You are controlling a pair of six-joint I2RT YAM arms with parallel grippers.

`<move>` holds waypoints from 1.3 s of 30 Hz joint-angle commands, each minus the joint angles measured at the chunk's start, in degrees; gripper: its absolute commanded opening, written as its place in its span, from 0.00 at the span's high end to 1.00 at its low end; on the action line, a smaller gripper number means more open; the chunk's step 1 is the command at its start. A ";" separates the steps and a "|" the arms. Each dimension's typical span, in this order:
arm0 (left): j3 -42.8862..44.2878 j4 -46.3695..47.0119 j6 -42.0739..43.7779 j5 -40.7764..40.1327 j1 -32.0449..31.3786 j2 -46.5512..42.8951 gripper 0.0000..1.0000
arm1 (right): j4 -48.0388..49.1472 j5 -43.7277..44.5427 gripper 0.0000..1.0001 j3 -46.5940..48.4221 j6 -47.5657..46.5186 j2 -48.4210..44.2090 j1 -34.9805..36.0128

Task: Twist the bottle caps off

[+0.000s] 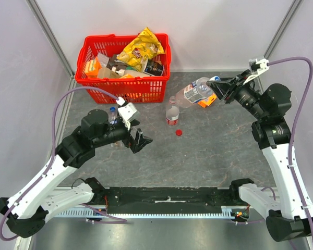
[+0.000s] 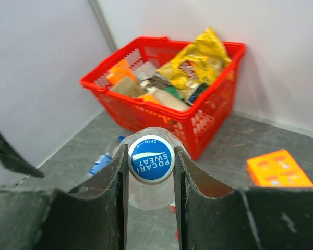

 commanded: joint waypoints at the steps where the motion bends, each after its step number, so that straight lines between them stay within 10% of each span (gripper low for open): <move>1: 3.75 3.50 3.35 5.55 -0.33 0.81 0.00 | 10.83 -13.58 1.00 -0.43 5.71 -0.16 -0.01; 12: 7.27 5.88 8.62 11.26 -0.33 3.71 0.00 | 34.84 -28.28 1.00 -7.99 23.82 1.33 0.08; 39: 11.14 7.02 12.41 18.82 -0.33 11.80 0.00 | 27.64 -26.35 1.00 -8.79 15.83 5.37 12.38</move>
